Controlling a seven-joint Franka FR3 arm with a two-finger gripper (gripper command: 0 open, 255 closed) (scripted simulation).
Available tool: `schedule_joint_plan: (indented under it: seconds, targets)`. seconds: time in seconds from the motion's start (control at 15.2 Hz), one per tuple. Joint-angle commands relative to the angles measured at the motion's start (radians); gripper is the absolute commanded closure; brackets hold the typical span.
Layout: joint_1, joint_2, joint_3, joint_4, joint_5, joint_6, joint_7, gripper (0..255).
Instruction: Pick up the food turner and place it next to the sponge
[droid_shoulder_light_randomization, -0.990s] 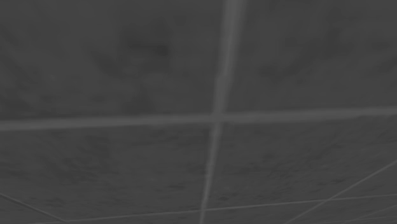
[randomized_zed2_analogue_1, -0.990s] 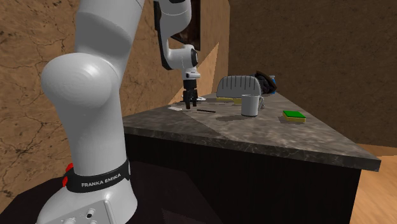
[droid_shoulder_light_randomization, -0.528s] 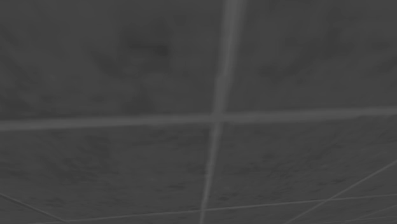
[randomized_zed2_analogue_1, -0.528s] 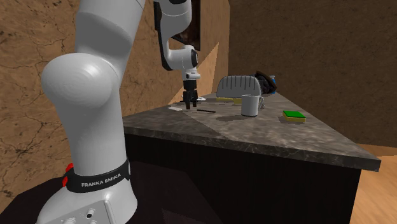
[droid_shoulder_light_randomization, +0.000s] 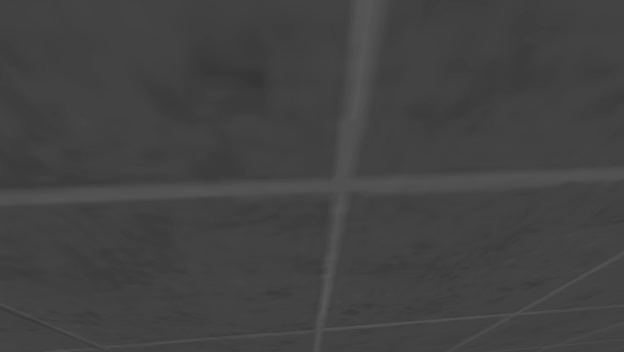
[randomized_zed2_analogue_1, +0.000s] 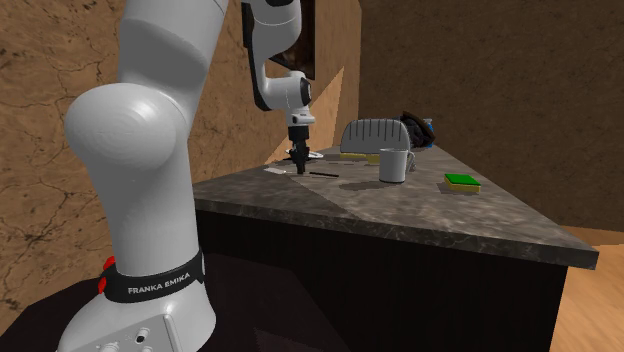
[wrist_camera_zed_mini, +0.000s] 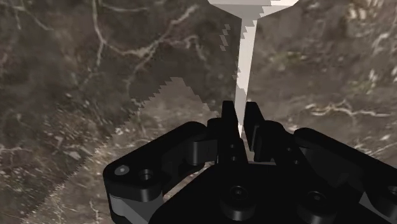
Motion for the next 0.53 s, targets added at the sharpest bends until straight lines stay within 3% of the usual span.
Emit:
schedule_joint_plan:
  seconds: [0.0, 0.46]
  targets:
    - [0.000, 0.000, 0.000, 0.000, 0.000, 0.000, 0.000, 255]
    - [-0.026, -0.051, 0.031, 0.028, 0.055, -0.059, -0.039, 255]
